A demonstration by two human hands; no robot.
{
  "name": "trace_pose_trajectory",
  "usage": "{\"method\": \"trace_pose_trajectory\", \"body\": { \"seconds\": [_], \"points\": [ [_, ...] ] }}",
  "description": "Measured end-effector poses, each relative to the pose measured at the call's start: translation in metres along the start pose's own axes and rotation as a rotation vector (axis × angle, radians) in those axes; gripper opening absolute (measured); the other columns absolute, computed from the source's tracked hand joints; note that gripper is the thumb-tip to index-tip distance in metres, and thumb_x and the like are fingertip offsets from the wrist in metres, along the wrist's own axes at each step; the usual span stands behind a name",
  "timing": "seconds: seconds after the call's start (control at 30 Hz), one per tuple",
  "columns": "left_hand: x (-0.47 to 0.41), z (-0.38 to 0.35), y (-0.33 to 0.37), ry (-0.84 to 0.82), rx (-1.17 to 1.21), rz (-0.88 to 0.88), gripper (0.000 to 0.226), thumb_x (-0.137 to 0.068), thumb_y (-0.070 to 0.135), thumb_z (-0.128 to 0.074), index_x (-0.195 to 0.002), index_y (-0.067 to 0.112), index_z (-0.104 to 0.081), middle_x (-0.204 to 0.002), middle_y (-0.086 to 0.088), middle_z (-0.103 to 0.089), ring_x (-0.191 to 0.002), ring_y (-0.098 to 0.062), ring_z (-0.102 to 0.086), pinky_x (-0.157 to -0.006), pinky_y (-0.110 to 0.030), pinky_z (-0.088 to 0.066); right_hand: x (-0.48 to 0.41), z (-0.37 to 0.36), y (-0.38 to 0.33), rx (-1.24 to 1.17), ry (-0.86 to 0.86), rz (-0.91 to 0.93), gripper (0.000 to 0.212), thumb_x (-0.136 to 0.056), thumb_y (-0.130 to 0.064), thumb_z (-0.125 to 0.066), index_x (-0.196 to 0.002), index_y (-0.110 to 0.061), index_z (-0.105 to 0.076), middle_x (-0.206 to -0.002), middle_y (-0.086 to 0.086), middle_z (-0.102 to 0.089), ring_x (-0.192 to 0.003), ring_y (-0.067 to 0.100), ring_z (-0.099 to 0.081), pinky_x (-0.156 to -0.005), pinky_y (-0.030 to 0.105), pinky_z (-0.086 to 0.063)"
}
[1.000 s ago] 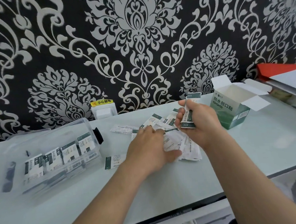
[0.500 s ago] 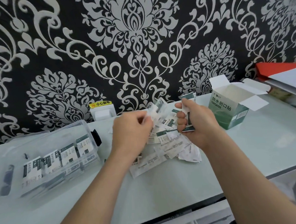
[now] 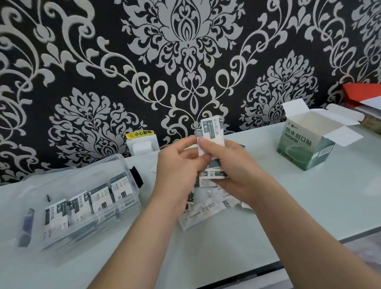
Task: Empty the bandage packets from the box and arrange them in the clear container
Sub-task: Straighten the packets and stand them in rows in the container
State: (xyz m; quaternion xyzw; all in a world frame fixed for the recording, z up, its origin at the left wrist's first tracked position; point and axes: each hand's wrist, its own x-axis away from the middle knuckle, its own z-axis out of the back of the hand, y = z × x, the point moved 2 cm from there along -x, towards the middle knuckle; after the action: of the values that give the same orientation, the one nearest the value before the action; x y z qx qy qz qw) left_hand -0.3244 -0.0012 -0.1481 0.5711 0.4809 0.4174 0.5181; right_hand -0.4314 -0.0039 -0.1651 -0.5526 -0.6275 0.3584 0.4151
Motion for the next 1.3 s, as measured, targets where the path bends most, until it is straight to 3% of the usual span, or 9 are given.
{"method": "trace_pose_trajectory", "body": {
  "seconds": [0.1,0.2,0.33,0.43,0.7,0.9,1.0,1.17,1.3],
  "points": [
    [0.001,-0.001,0.002,0.008,-0.284,-0.184,0.053,-0.083,-0.014,-0.058,-0.100,0.035,-0.067,-0.096,0.011,-0.073,-0.092,-0.003,-0.069,-0.084,-0.024,-0.056,-0.001,-0.008,0.007,0.049,0.015,-0.048,0.018,-0.098,-0.027,-0.054,-0.098,-0.013,-0.066,-0.090,0.013,-0.065,-0.077,0.023,-0.059,-0.068,0.035,-0.049],
    [0.000,0.004,0.005,0.047,-0.654,-0.335,0.065,-0.080,-0.005,-0.065,-0.134,0.028,-0.053,-0.123,0.015,-0.052,-0.113,-0.007,-0.055,-0.092,-0.022,-0.051,-0.002,-0.008,0.004,-0.003,0.063,-0.057,0.019,-0.100,-0.019,-0.049,-0.106,-0.012,-0.065,-0.092,0.012,-0.070,-0.081,0.025,-0.065,-0.069,0.038,-0.052],
    [0.005,0.001,0.003,-0.239,-1.084,-0.469,0.109,-0.070,0.028,-0.082,-0.147,0.049,-0.008,-0.155,0.021,0.007,-0.144,-0.007,0.007,-0.115,-0.037,-0.024,-0.002,-0.003,0.003,0.254,0.099,-0.052,0.019,-0.094,-0.009,-0.047,-0.096,-0.006,-0.065,-0.086,0.017,-0.070,-0.083,0.031,-0.069,-0.064,0.038,-0.054],
    [0.006,0.003,-0.005,-0.279,-1.245,-0.461,0.118,-0.066,0.043,-0.084,-0.145,0.054,0.003,-0.154,0.018,0.025,-0.145,-0.014,0.021,-0.113,-0.038,-0.014,0.000,-0.004,0.008,0.525,0.026,-0.078,0.023,-0.092,-0.015,-0.045,-0.099,-0.009,-0.066,-0.093,0.017,-0.072,-0.090,0.030,-0.071,-0.067,0.041,-0.057],
    [-0.001,0.013,-0.007,-0.141,-1.065,-0.424,0.080,-0.064,0.025,-0.079,-0.133,0.035,-0.039,-0.146,0.007,-0.020,-0.129,-0.020,-0.039,-0.092,-0.038,-0.050,0.009,-0.010,-0.006,0.458,-0.123,-0.034,0.021,-0.087,0.001,-0.047,-0.076,-0.007,-0.064,-0.063,0.007,-0.060,-0.060,0.014,-0.059,-0.053,0.026,-0.045],
    [0.002,0.014,0.006,-0.179,-1.013,-0.374,0.075,-0.059,0.045,-0.080,-0.122,0.035,-0.043,-0.131,0.014,-0.029,-0.120,-0.008,-0.039,-0.091,-0.030,-0.047,0.012,-0.008,-0.015,0.420,-0.132,-0.030,0.039,-0.089,-0.004,-0.051,-0.053,-0.017,-0.053,-0.055,0.002,-0.049,-0.045,0.011,-0.040,-0.044,0.022,-0.034],
    [0.003,0.022,0.021,-0.215,-0.954,-0.290,0.053,-0.070,0.050,-0.074,-0.116,0.042,-0.049,-0.117,0.021,-0.040,-0.109,0.004,-0.044,-0.093,-0.020,-0.041,0.014,-0.002,-0.022,0.340,-0.160,-0.055,0.024,-0.096,-0.026,-0.056,-0.077,-0.014,-0.064,-0.065,0.006,-0.054,-0.043,0.008,-0.033,-0.037,0.017,-0.025],
    [0.005,0.027,0.029,-0.186,-0.686,-0.250,0.023,-0.094,0.017,-0.059,-0.095,0.039,-0.064,-0.066,0.007,-0.067,-0.065,-0.017,-0.064,-0.068,-0.044,-0.056,0.018,-0.001,-0.026,0.272,-0.215,-0.150,0.042,-0.097,-0.050,-0.044,-0.098,-0.018,-0.072,-0.073,0.015,-0.063,-0.039,0.010,-0.040,-0.034,0.015,-0.022],
    [0.004,0.031,0.031,-0.076,-0.672,-0.337,0.025,-0.092,0.012,-0.060,-0.095,0.035,-0.067,-0.066,0.022,-0.061,-0.057,-0.001,-0.054,-0.057,-0.022,-0.046,0.015,-0.009,-0.023,0.240,-0.087,-0.165,0.036,-0.095,-0.045,-0.052,-0.094,-0.013,-0.067,-0.071,0.010,-0.064,-0.044,0.011,-0.043,-0.033,0.014,-0.027]
  ]
}}
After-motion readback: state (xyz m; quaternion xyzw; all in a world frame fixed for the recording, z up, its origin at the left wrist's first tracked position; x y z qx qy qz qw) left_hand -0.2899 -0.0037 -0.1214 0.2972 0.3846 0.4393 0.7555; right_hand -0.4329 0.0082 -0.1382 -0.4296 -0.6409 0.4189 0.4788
